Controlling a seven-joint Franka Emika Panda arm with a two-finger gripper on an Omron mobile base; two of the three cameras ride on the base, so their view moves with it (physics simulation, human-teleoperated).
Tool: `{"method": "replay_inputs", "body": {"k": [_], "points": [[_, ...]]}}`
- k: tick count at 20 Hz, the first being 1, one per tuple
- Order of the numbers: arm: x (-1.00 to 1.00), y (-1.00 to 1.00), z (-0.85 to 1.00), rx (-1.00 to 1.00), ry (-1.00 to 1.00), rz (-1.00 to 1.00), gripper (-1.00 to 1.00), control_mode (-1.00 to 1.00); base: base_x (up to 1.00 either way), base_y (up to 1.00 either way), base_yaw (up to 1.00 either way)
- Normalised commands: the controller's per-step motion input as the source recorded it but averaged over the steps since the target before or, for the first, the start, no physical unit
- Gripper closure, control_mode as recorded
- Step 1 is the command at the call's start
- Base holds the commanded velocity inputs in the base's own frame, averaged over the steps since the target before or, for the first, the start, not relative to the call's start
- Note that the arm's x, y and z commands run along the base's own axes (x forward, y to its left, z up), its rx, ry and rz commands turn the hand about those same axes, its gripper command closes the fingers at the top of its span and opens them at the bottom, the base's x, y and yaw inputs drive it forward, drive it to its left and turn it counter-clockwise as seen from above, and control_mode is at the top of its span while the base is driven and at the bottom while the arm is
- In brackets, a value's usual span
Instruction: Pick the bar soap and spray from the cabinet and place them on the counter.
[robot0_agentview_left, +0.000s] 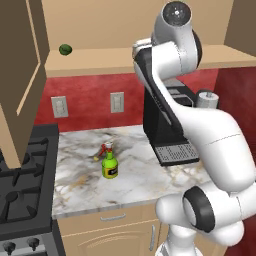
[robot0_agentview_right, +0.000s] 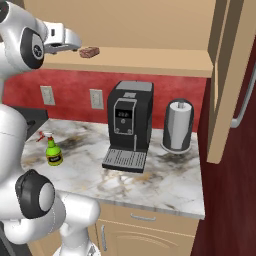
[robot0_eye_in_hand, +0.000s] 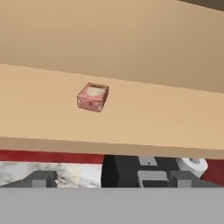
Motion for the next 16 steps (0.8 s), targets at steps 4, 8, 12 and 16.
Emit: {"method": "replay_inputs", "body": {"k": [4,8,12,16], "points": [[0.23,0.0,-0.13,0.08,-0.02,-0.15,-1.0,-1.0,0.0,0.0,0.0],[0.25,0.0,-0.12,0.08,-0.02,-0.14,-1.0,-1.0,0.0,0.0,0.0],[0.3,0.0,-0.07,0.09,-0.03,-0.16,-1.0,-1.0,0.0,0.0,0.0],[0.39,0.03,-0.03,0.07,-0.02,-0.17,-1.0,-1.0,0.0,0.0,0.0]]}}
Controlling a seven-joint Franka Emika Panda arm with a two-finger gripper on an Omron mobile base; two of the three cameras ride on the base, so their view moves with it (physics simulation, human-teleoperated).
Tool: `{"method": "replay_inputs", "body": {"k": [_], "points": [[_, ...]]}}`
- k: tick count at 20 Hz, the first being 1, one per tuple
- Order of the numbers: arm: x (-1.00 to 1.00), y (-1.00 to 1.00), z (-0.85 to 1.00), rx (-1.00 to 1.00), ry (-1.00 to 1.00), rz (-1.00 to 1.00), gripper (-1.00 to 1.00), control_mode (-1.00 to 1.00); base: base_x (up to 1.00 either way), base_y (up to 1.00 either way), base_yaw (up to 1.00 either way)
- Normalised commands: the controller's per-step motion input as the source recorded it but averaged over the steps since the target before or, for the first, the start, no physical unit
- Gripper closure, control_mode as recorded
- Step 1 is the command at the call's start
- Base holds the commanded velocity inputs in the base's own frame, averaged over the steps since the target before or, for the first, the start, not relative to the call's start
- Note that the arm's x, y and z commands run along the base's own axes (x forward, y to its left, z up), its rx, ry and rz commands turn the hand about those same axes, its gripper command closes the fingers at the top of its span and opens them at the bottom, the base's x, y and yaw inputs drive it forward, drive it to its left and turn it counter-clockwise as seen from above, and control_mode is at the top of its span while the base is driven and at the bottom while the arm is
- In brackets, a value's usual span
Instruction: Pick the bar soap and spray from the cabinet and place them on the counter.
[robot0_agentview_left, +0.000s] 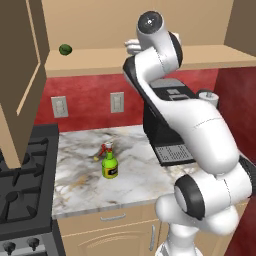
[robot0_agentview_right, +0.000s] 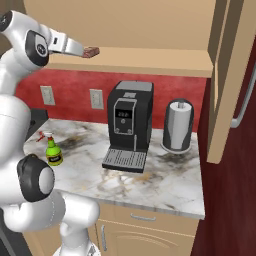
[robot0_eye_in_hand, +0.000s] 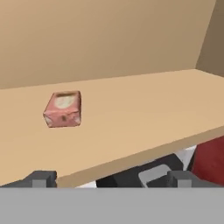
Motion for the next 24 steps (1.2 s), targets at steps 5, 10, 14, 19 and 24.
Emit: {"method": "replay_inputs", "body": {"k": [5,10,14,19,24], "points": [[0.32,0.02,0.0,0.07,0.0,-0.11,-1.0,-1.0,0.0,0.0,0.0],[0.21,0.0,0.0,0.05,0.0,-0.01,-1.0,-1.0,0.0,0.0,0.0],[0.22,0.0,0.0,0.07,0.03,0.0,-1.0,-1.0,0.0,0.0,0.0],[0.13,-0.03,0.0,0.11,0.03,0.0,-1.0,-1.0,0.0,0.0,0.0],[0.17,-0.05,0.0,0.09,0.01,0.0,-1.0,-1.0,0.0,0.0,0.0]]}}
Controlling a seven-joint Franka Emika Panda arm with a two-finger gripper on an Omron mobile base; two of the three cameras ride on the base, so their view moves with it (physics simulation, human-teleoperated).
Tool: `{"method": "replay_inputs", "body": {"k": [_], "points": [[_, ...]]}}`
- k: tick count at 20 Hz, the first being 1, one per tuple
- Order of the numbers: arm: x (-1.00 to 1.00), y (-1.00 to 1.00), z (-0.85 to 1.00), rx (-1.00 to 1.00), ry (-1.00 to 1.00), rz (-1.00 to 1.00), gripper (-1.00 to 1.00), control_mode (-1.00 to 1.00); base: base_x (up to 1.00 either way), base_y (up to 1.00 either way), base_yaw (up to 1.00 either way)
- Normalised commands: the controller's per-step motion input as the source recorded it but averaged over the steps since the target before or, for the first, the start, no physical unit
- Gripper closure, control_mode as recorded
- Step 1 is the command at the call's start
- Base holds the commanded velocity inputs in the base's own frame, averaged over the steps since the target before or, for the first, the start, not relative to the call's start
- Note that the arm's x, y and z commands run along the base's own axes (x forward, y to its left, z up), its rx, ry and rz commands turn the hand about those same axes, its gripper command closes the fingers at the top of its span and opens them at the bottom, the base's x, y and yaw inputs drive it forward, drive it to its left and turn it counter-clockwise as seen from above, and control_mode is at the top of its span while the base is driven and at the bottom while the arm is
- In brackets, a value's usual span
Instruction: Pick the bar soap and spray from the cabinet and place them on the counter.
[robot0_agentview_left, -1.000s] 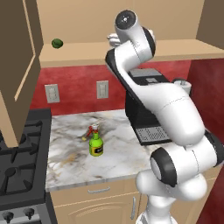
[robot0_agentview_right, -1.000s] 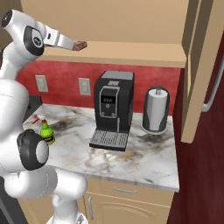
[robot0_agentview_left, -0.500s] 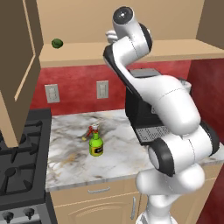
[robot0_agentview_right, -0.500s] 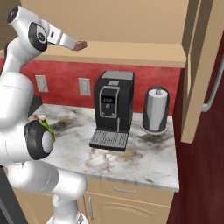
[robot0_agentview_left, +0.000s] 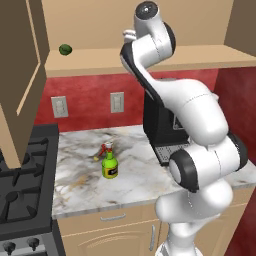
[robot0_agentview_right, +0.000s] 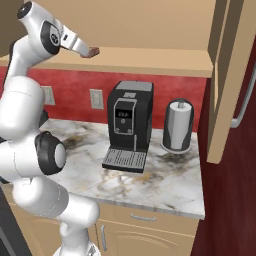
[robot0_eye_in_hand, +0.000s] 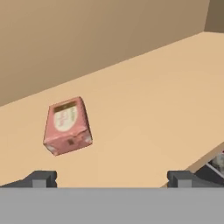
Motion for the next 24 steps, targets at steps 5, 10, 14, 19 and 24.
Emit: {"method": "replay_inputs", "body": {"k": [5,10,14,19,24], "points": [[0.21,-0.01,0.0,0.06,0.0,0.0,-1.0,-1.0,0.0,0.0,0.0],[0.13,0.0,0.0,0.0,0.0,0.0,-1.0,-1.0,0.0,0.0,0.0],[0.19,0.0,-0.02,0.0,0.03,0.0,-1.0,-1.0,0.0,0.0,0.0],[0.2,0.0,-0.08,0.0,0.05,0.0,-1.0,-1.0,0.0,0.0,0.0],[0.2,0.0,-0.16,0.0,0.07,0.0,-1.0,-1.0,0.0,0.0,0.0]]}}
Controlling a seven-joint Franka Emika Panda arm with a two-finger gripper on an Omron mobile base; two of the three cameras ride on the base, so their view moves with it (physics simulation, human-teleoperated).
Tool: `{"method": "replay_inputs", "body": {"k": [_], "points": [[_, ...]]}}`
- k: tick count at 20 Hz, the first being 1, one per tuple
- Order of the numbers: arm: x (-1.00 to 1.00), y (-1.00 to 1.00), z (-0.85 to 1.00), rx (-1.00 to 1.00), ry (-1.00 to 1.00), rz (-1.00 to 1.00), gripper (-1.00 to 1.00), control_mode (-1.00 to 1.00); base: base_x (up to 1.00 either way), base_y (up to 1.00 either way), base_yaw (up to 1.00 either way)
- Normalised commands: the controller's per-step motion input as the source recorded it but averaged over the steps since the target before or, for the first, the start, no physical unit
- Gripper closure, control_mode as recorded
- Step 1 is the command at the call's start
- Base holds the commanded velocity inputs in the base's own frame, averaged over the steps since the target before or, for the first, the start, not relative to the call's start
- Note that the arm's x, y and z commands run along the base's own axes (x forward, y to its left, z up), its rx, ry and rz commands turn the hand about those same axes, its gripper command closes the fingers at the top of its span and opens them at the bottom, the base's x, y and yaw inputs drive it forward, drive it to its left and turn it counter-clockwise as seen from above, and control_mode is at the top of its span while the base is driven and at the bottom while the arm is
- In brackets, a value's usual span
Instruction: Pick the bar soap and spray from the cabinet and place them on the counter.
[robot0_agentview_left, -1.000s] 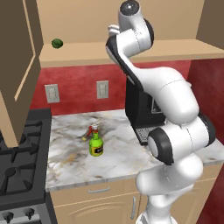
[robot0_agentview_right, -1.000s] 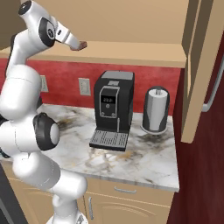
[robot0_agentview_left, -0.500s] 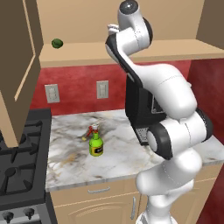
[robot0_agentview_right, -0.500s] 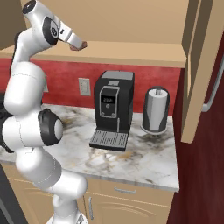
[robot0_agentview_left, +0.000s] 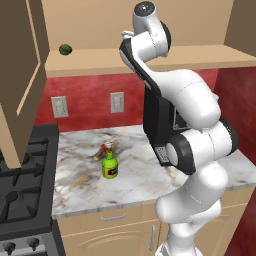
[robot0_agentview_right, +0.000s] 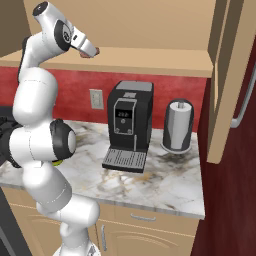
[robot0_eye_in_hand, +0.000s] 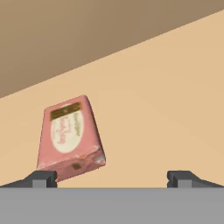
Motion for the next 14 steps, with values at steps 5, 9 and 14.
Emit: {"method": "replay_inputs", "body": {"k": [5,9,14], "points": [[0.24,0.0,-0.16,0.0,0.07,0.0,-1.0,-1.0,0.0,0.0,0.0],[0.28,0.0,-0.08,0.0,0.05,0.0,-1.0,-1.0,0.0,0.0,0.0],[0.03,0.0,0.0,0.0,0.02,0.0,-1.0,-1.0,0.0,0.0,0.0]]}}
